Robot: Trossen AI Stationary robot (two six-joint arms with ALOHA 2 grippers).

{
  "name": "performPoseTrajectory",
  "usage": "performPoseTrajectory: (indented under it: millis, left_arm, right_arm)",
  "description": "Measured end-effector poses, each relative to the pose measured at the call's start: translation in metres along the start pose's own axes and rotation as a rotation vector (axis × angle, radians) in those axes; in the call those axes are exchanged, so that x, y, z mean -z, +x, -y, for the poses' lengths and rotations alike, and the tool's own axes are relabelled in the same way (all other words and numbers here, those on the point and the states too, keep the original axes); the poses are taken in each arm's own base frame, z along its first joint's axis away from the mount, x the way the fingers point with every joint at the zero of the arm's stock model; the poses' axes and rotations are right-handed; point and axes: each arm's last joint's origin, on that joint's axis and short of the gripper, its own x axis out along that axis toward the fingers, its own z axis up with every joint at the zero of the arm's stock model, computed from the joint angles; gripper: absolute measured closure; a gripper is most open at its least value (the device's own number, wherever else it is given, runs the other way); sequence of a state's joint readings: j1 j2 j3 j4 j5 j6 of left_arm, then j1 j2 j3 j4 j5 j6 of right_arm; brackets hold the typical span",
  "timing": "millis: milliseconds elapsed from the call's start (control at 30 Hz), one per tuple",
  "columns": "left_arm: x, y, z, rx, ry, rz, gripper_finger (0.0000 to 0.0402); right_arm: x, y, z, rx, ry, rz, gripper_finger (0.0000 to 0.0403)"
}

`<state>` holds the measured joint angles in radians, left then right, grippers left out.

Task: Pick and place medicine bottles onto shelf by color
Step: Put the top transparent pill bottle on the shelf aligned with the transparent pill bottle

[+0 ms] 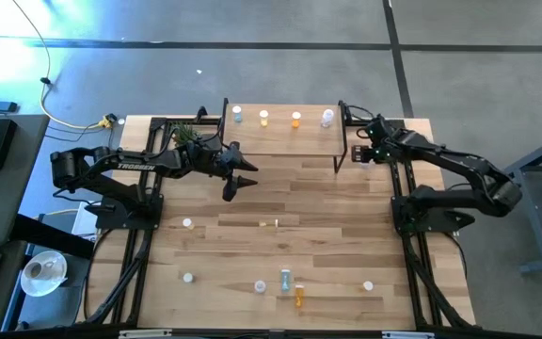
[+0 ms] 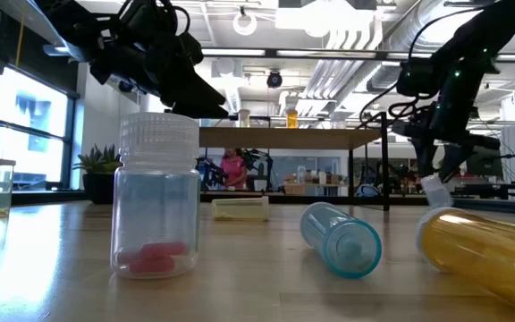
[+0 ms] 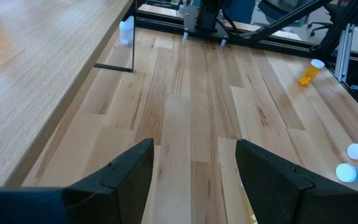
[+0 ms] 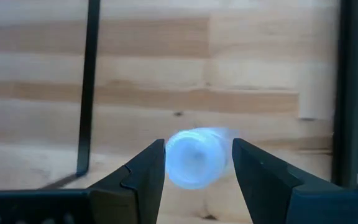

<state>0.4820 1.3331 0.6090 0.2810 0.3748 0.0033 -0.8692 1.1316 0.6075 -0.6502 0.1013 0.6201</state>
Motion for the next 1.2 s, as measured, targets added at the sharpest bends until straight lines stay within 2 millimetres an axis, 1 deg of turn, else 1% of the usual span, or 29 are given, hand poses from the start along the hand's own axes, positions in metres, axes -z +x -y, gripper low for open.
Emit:
performPoseTrajectory:
  millis: [167,367,467,567,700,800,900,1000,1133,1200]
  left_arm:
    - [0.0,0.0,0.0,0.0,0.0,0.0,0.0186]
    - [0.0,0.0,0.0,0.0,0.0,0.0,0.0186]
    - [0.0,0.0,0.0,0.0,0.0,0.0,0.0186]
    - [0.0,0.0,0.0,0.0,0.0,0.0,0.0186]
    - [0.0,0.0,0.0,0.0,0.0,0.0,0.0186]
    - [0.0,0.0,0.0,0.0,0.0,0.0,0.0186]
    - [0.0,0.0,0.0,0.0,0.0,0.0,0.0186]
    - [0.0,0.0,0.0,0.0,0.0,0.0,0.0186]
    - [0.0,0.0,0.0,0.0,0.001,0.0,0.0186]
    - [0.0,0.0,0.0,0.0,0.0,0.0,0.0186]
  right_arm:
    - [0.002,0.005,-0.005,0.003,-0.024,-0.021,0.0226]
    - [0.002,0.004,-0.005,-0.002,-0.033,-0.017,0.0226]
    - [0.002,0.003,-0.005,-0.001,-0.106,-0.024,0.0226]
    - [-0.005,-0.007,-0.009,-0.002,-0.204,-0.027,0.0226]
    - [-0.017,-0.026,-0.015,0.006,-0.326,-0.023,0.0226]
    - [-0.023,-0.039,-0.016,0.059,-0.4,-0.014,0.0226]
    - [-0.027,-0.047,-0.016,0.111,-0.383,0.001,0.0226]
    - [-0.027,-0.048,-0.015,0.118,-0.329,-0.004,0.0226]
    - [-0.025,-0.039,-0.012,0.136,-0.244,-0.025,0.0226]
    - [-0.027,-0.033,-0.011,0.142,-0.19,-0.018,0.0226]
